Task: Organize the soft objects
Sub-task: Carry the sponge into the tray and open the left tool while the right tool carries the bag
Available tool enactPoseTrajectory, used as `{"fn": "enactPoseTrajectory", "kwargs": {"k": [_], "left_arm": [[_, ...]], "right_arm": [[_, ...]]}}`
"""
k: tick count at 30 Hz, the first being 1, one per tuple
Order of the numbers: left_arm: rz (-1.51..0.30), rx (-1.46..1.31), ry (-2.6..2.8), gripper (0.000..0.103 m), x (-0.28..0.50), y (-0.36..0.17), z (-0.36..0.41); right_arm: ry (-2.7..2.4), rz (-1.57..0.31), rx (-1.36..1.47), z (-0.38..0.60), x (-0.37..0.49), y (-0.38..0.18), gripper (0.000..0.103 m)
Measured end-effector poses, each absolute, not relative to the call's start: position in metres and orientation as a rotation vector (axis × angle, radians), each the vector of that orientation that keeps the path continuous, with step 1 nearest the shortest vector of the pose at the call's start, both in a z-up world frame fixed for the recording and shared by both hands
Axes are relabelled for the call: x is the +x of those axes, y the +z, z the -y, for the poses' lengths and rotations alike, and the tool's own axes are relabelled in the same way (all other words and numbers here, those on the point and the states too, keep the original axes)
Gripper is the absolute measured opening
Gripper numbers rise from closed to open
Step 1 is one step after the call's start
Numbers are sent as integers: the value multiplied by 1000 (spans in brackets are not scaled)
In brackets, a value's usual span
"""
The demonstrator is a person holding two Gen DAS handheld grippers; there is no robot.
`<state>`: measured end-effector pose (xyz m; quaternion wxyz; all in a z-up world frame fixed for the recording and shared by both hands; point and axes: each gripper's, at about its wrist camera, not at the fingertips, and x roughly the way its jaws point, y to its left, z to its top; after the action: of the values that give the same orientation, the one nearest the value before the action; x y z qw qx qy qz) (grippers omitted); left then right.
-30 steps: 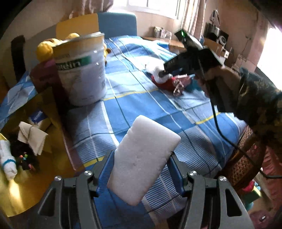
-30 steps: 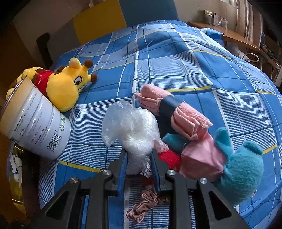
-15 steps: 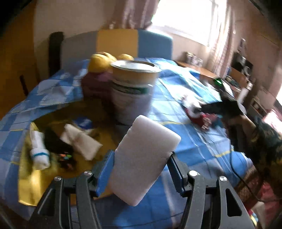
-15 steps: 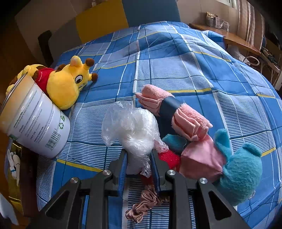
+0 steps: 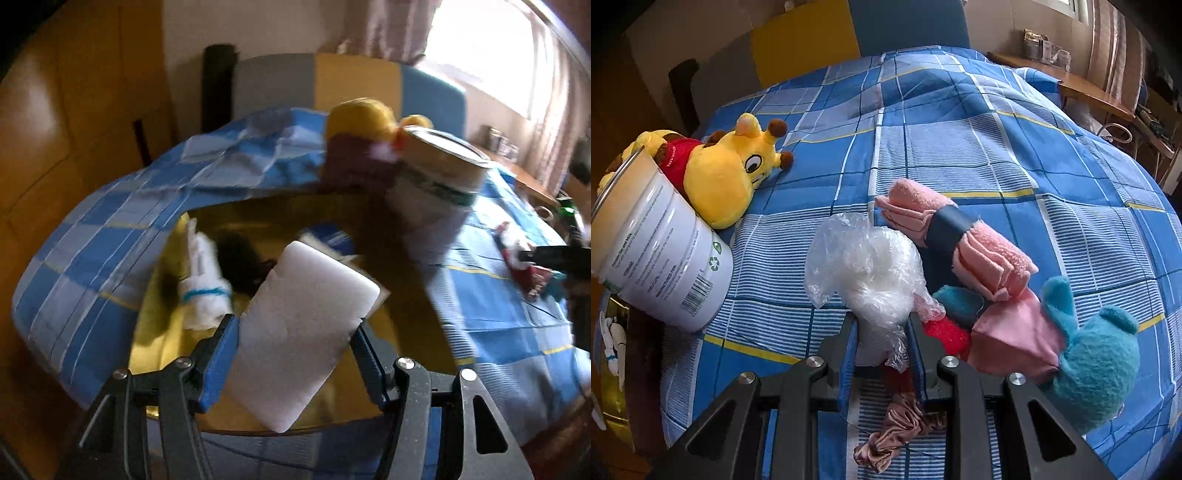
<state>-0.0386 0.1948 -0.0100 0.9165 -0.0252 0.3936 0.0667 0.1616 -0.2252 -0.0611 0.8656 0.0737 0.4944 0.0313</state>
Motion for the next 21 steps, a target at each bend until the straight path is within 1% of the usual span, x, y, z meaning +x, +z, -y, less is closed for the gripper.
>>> {"fn": "enactPoseTrajectory", "kwargs": {"k": [5, 8, 12, 14, 21], "left_arm": [[-865, -105, 216, 64, -33, -35, -227], [-885, -127, 234, 66, -32, -45, -238], [-895, -154, 253, 68, -33, -52, -247], [-899, -170, 260, 71, -34, -55, -252], [-891, -229, 278, 78, -39, -55, -266]], "right_arm": [[34, -1037, 201, 220, 177, -50, 24], [30, -1011, 219, 211, 193, -31, 24], [21, -960, 233, 193, 219, 5, 24], [29, -932, 232, 177, 234, 25, 24], [149, -842, 133, 87, 264, 89, 24]]}}
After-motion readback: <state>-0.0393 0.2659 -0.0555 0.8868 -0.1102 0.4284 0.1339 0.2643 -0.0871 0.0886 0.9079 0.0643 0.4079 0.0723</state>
